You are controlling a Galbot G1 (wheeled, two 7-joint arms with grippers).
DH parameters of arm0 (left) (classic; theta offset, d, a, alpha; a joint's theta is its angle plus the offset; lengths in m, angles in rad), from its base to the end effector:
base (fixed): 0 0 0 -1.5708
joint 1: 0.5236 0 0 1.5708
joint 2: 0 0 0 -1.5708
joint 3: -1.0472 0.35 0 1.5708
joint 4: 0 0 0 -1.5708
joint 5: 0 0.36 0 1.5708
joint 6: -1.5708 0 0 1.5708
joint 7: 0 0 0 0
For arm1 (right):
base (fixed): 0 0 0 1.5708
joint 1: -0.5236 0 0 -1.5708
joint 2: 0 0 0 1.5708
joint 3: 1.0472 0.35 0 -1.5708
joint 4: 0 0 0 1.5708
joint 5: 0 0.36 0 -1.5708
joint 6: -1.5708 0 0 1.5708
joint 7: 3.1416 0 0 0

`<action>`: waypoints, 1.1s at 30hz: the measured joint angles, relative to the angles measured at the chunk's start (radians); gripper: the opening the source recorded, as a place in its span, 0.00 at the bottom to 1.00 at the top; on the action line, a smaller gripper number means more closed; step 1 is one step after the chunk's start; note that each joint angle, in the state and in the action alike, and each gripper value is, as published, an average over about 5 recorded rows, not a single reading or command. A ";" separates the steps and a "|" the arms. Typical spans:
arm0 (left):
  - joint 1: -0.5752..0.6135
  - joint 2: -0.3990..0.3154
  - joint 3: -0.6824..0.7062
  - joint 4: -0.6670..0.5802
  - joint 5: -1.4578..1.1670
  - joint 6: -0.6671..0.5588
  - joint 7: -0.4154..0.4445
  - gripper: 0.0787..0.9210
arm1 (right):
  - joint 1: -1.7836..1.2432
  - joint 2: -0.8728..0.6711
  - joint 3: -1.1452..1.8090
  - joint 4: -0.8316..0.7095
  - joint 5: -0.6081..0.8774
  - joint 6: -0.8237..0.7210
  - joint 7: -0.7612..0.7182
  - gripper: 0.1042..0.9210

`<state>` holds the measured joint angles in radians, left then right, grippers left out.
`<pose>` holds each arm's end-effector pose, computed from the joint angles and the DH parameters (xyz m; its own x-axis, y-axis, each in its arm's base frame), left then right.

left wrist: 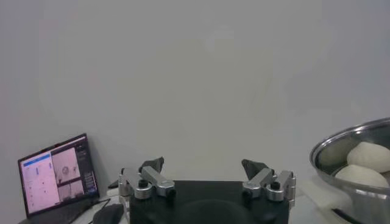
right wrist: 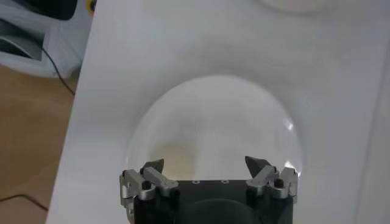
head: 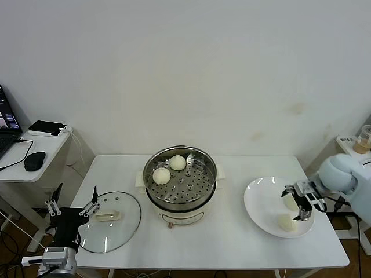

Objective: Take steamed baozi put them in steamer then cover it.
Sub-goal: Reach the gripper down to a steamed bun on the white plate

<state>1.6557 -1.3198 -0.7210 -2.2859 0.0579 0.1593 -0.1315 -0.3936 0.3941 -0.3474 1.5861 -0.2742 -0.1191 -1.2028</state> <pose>0.1632 0.0799 -0.2321 -0.9866 -0.1606 -0.0284 -0.1598 0.9171 0.3653 0.4191 -0.2124 -0.1659 -0.1897 -0.0593 0.9800 -0.9630 -0.1836 -0.1975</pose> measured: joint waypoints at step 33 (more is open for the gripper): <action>0.004 -0.014 0.003 0.003 0.015 0.000 0.000 0.88 | -0.137 0.114 0.067 -0.134 -0.104 -0.027 0.080 0.80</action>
<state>1.6599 -1.3342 -0.7180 -2.2825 0.0726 0.1594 -0.1312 -0.5305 0.5084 -0.2803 1.4519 -0.3786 -0.1465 -1.1226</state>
